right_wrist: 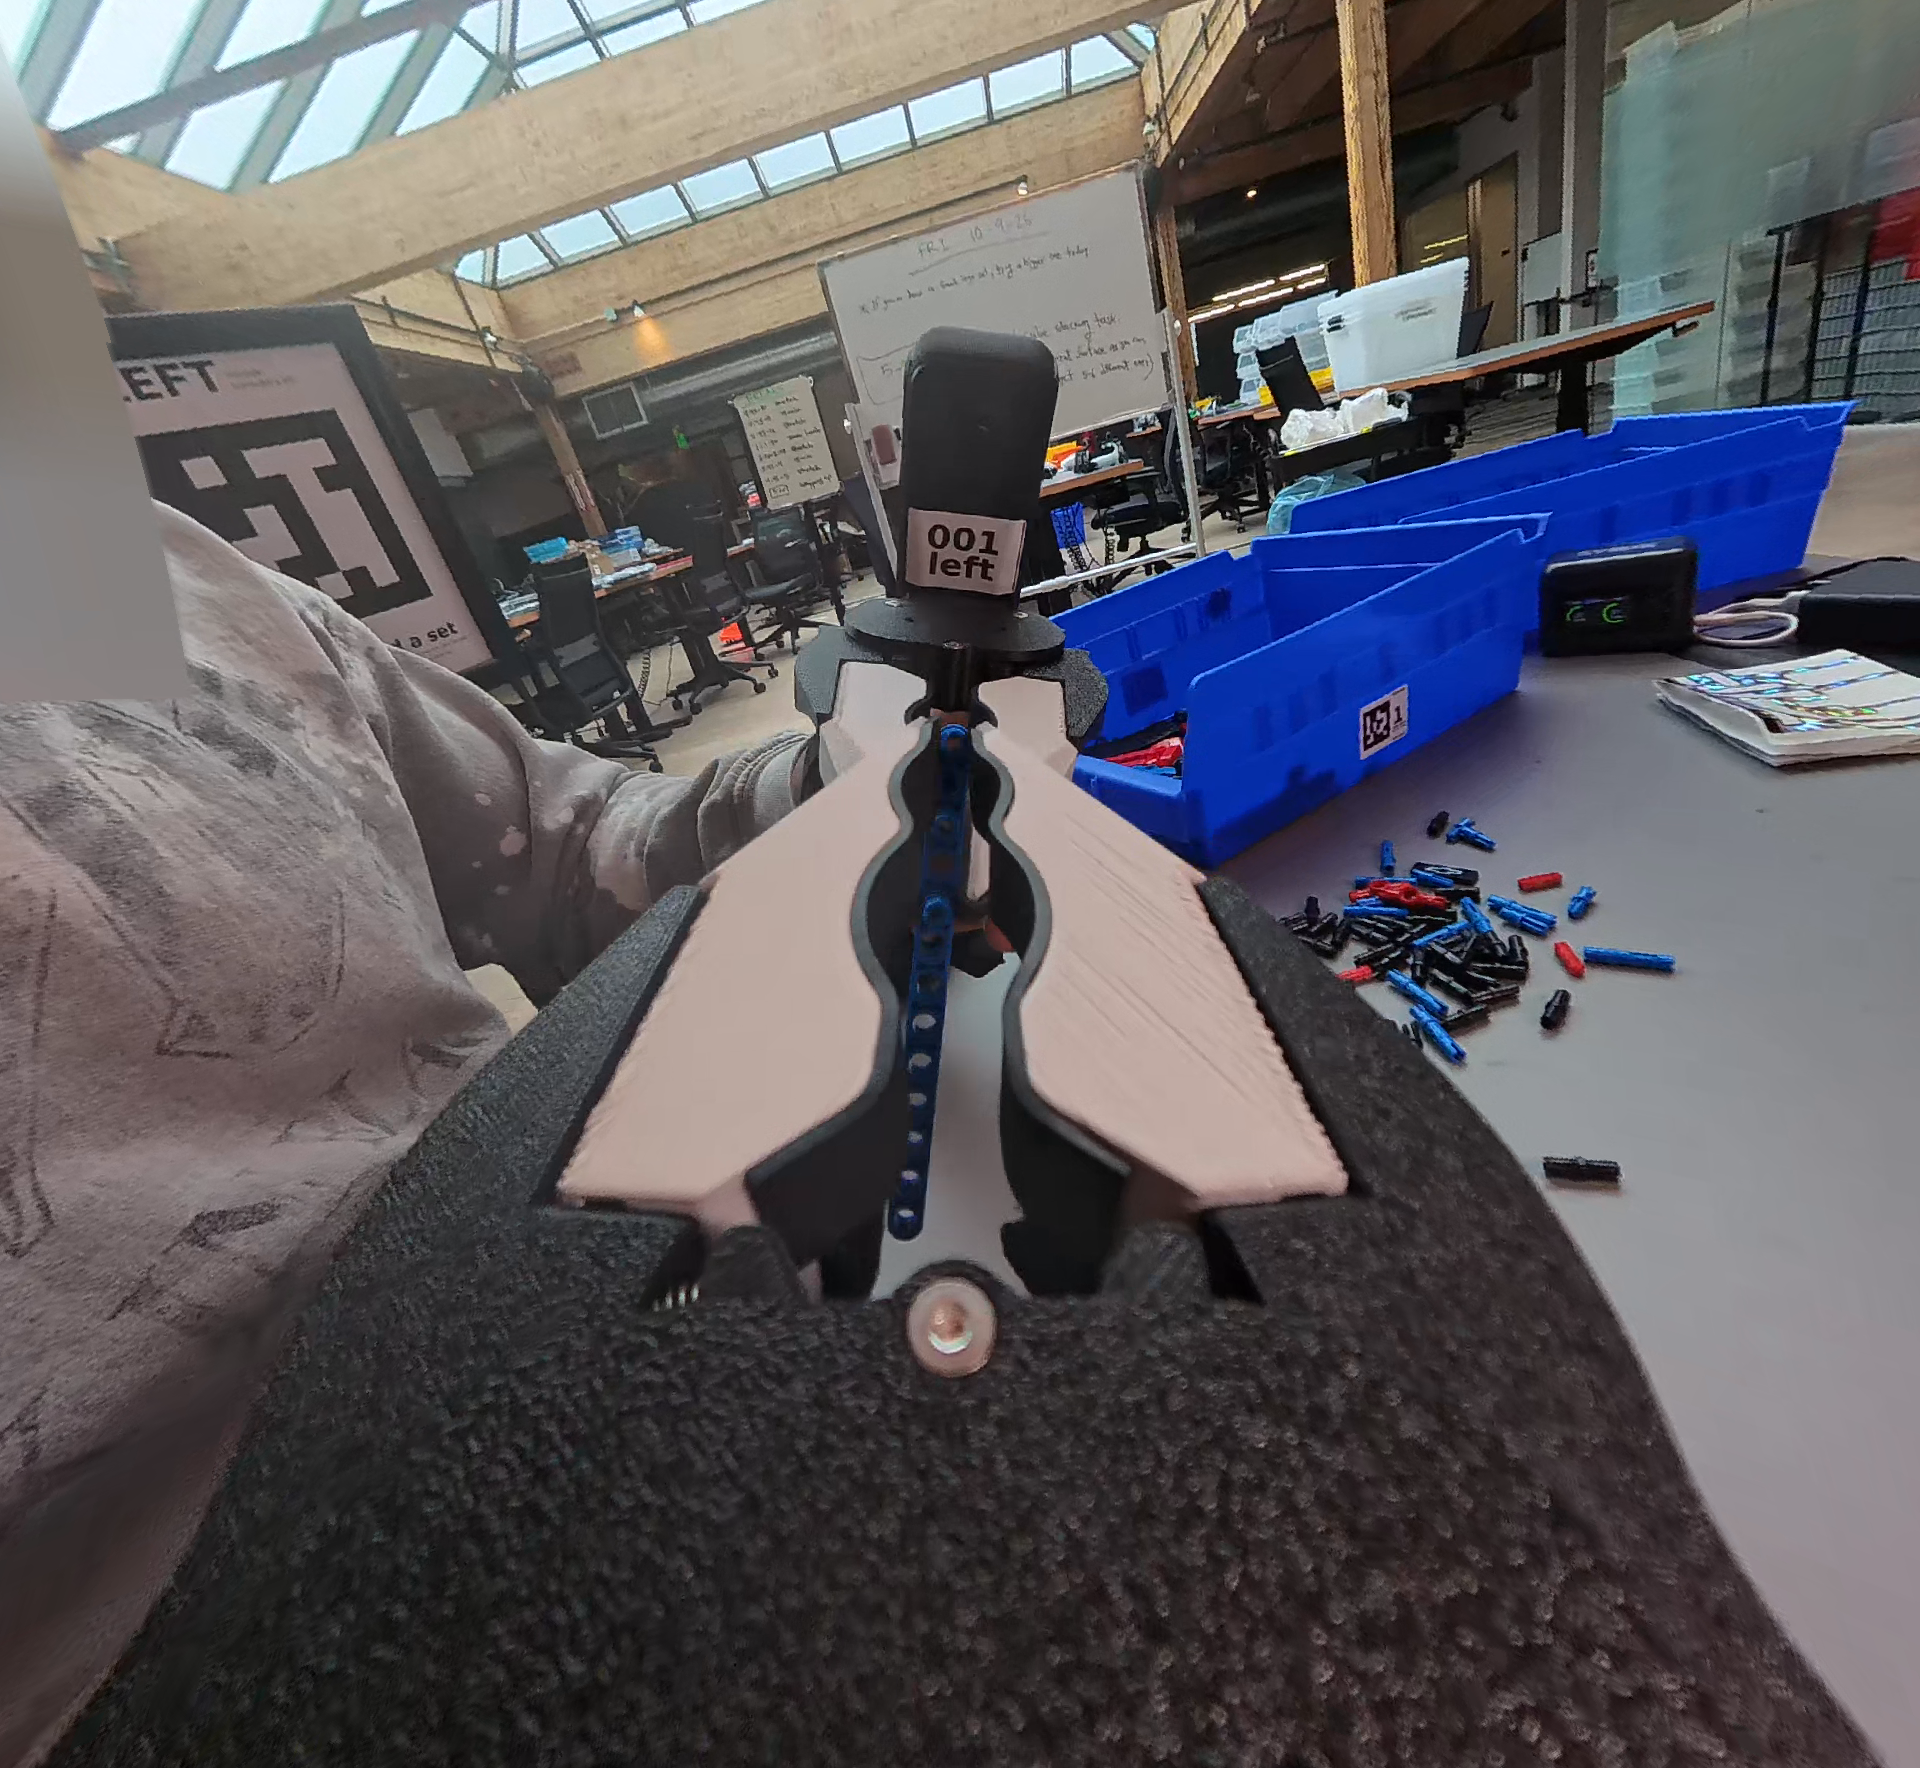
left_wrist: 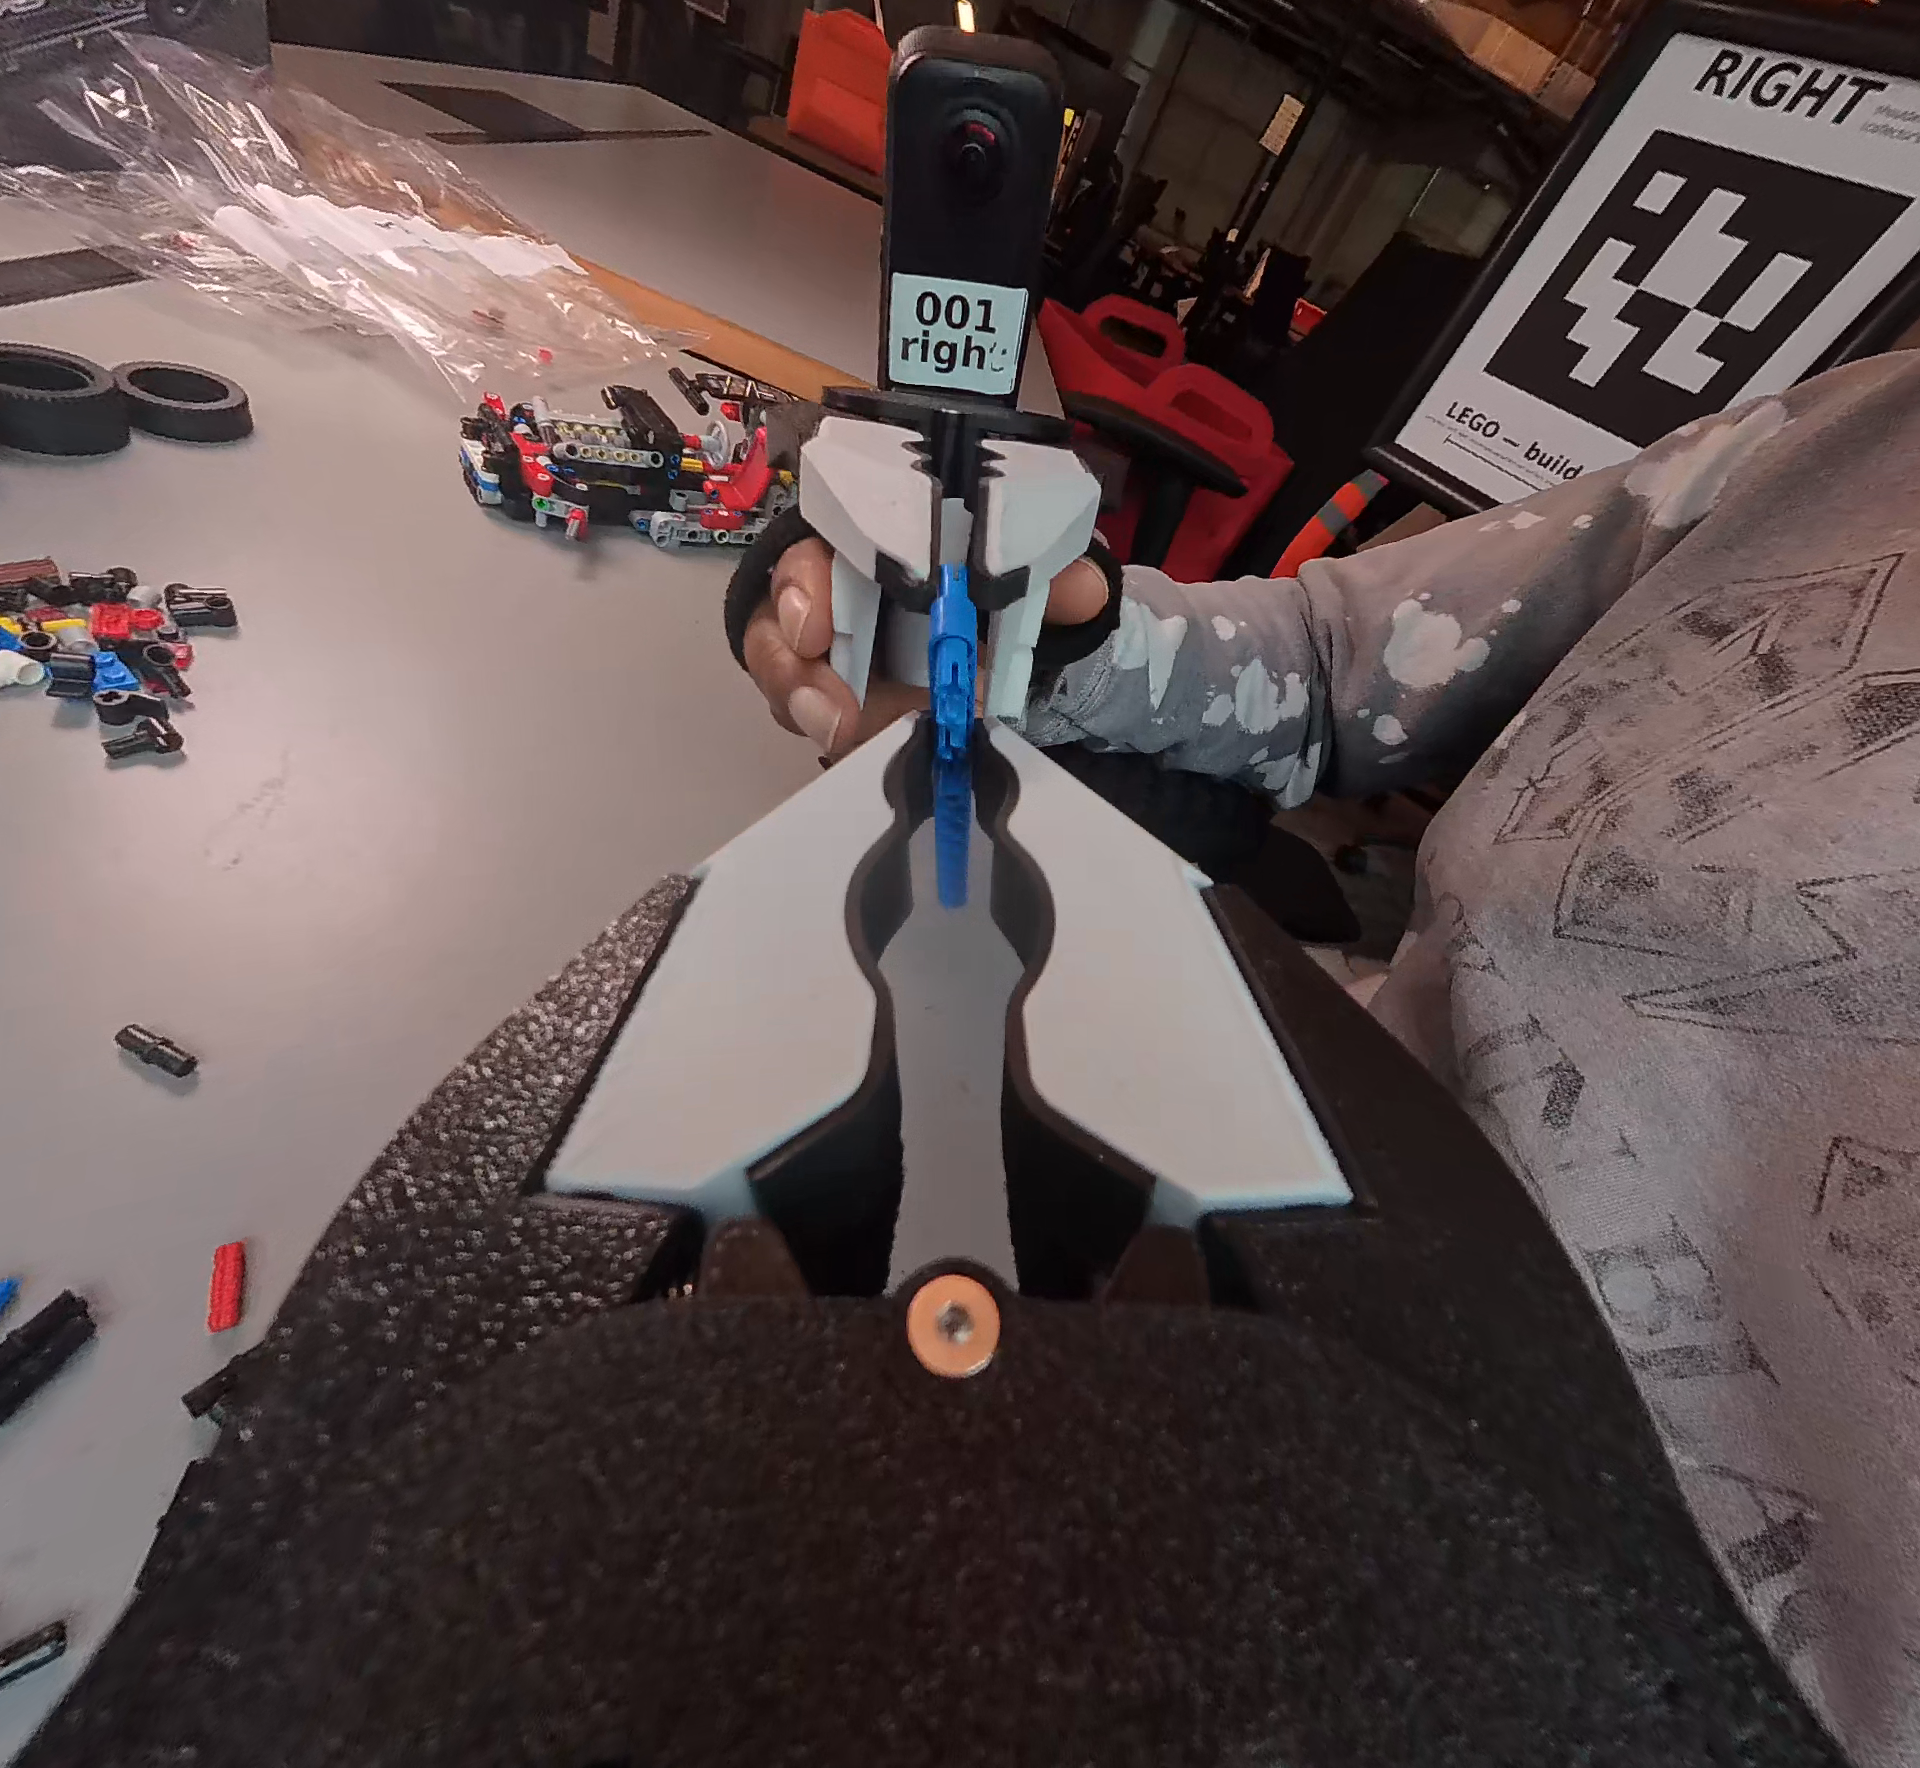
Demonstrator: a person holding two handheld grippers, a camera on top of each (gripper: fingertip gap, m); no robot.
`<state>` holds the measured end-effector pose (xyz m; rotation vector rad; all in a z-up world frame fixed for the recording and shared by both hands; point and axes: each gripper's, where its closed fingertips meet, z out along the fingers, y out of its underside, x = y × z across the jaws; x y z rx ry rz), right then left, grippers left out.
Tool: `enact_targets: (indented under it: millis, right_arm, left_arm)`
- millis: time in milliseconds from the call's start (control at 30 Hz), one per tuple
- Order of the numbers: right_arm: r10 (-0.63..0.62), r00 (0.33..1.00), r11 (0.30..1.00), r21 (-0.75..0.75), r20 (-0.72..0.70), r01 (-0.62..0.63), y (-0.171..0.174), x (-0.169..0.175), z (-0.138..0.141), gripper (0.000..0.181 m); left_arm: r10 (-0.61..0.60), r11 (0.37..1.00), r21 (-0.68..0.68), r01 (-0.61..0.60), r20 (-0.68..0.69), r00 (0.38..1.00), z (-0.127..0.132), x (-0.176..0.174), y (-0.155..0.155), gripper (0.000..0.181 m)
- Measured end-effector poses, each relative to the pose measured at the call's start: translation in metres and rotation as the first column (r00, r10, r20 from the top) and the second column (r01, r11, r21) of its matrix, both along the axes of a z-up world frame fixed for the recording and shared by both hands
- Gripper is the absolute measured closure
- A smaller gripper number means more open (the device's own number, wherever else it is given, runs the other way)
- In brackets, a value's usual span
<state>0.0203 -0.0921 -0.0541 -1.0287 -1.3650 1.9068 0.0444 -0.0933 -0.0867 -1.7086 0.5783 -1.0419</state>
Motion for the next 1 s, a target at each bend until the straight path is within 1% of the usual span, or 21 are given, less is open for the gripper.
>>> enact_targets:
  millis: [133,200,267,333,367,433,533,667,700,733,767,800,833,900,967,1000]
  right_arm:
    - [0.01,1.0,1.0,0.008,0.006,-0.01,-0.001,0.001,-0.001,0.177]
    - [0.015,1.0,0.999,0.035,0.025,-0.016,-0.003,0.0,-0.005,0.176]
    - [0.018,1.0,0.999,0.032,0.026,-0.019,-0.005,-0.001,-0.006,0.177]
    - [0.025,0.999,0.999,0.023,0.027,-0.025,-0.005,-0.001,-0.005,0.177]
    - [0.025,1.0,1.0,0.007,0.015,-0.025,-0.004,0.0,-0.002,0.178]
    - [0.036,0.999,0.999,-0.028,-0.006,-0.036,-0.001,0.003,0.004,0.179]
    - [0.061,0.998,0.996,-0.057,-0.022,-0.062,0.001,0.005,0.007,0.179]
    - [0.059,0.998,0.996,-0.061,-0.026,-0.061,0.004,0.005,0.01,0.178]
    - [0.051,0.998,0.995,-0.084,-0.044,-0.054,0.011,0.009,0.014,0.179]
    - [0.019,0.997,0.99,-0.137,-0.07,-0.028,0.027,0.016,0.02,0.178]
    - [-0.033,0.997,0.99,-0.138,-0.071,0.023,0.043,0.024,0.021,0.179]
    - [-0.079,0.995,0.991,-0.114,-0.06,0.072,0.055,0.028,0.02,0.178]
    - [-0.105,0.993,0.99,-0.102,-0.049,0.099,0.062,0.029,0.019,0.178]
    - [-0.147,0.989,0.988,-0.038,0.011,0.147,0.064,0.017,0.007,0.178]
    - [-0.191,0.971,0.98,0.086,0.144,0.18,0.06,-0.002,-0.024,0.178]
    - [-0.232,0.949,0.967,0.158,0.214,0.2,0.059,-0.011,-0.043,0.178]
  left_arm:
    - [0.021,1.0,0.01,-0.021,-0.006,1.0,-0.001,-0.002,0.002,0.175]
    - [0.04,0.998,0.037,-0.041,0.027,0.999,0.006,-0.005,0.003,0.166]
    - [0.024,0.998,0.05,-0.025,0.022,0.999,0.008,-0.005,0.0,0.176]
    - [0.038,0.996,0.077,-0.037,-0.004,0.999,0.009,-0.006,0.0,0.176]
    - [0.05,0.994,0.092,-0.05,0.004,0.999,0.013,-0.008,0.0,0.176]
    - [0.059,0.992,0.106,-0.066,0.069,0.996,0.026,-0.012,0.0,0.177]
    - [0.078,0.987,0.137,-0.087,0.074,0.994,0.031,-0.012,0.002,0.177]
    - [0.101,0.981,0.15,-0.122,0.139,0.985,0.038,-0.016,0.004,0.177]
    - [0.118,0.976,0.162,-0.148,0.181,0.976,0.045,-0.024,0.004,0.176]
    - [0.153,0.962,0.179,-0.205,0.269,0.951,0.06,-0.044,0.003,0.177]
    - [0.185,0.949,0.185,-0.257,0.334,0.924,0.073,-0.069,0.001,0.178]
    - [0.223,0.933,0.197,-0.3,0.339,0.914,0.079,-0.088,-0.002,0.179]
    - [0.252,0.923,0.201,-0.328,0.328,0.91,0.079,-0.098,-0.003,0.179]
    - [0.263,0.93,0.164,-0.328,0.325,0.909,0.073,-0.1,0.0,0.177]
    - [0.259,0.942,0.113,-0.315,0.352,0.9,0.067,-0.095,0.006,0.177]
    - [0.256,0.948,0.09,-0.305,0.353,0.9,0.063,-0.093,0.009,0.177]
